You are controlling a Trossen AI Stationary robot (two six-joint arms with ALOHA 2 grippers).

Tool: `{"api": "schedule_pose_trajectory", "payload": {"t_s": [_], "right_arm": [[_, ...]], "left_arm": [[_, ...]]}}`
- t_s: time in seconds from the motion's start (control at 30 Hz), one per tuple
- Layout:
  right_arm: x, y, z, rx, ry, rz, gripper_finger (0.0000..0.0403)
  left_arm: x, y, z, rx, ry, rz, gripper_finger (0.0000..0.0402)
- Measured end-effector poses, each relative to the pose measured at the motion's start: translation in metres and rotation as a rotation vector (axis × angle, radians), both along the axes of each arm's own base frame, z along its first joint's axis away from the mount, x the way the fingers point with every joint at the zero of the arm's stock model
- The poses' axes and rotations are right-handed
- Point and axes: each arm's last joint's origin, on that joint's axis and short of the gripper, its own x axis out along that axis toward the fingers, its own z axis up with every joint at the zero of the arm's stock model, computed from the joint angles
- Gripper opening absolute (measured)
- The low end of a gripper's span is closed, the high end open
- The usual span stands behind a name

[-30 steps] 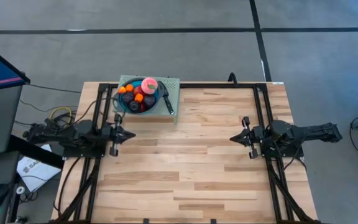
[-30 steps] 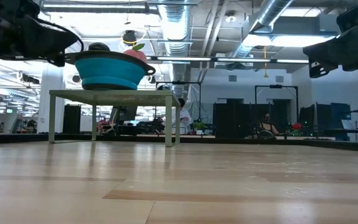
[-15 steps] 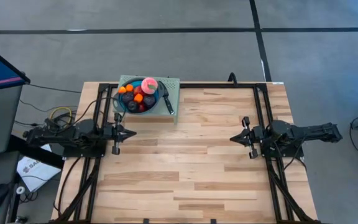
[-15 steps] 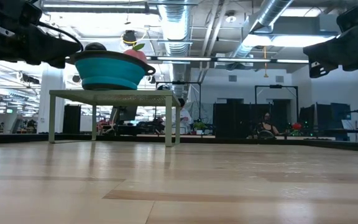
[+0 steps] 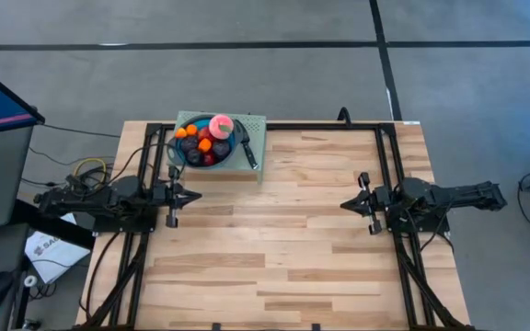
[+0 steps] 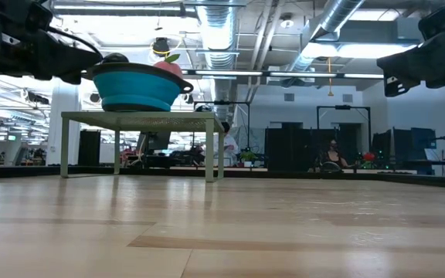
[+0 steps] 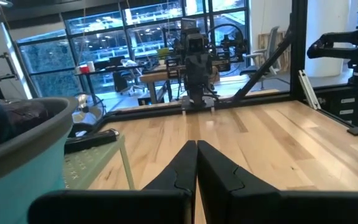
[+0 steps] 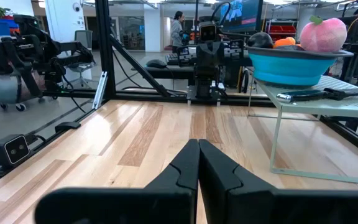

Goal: Pick & Place Fruit
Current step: Return to Home Position

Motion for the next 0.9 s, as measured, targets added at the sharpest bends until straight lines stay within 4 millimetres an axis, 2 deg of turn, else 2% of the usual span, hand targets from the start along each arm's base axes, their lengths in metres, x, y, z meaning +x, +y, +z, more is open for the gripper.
{"api": "schedule_pose_trajectory", "payload": {"t_s": [0.9], "right_arm": [[0.0000,0.0000,-0.0001,0.000,0.001,0.000,0.0000]], "left_arm": [[-0.0001,-0.0001,0.0010,0.000,-0.010,-0.001,0.0006]]}}
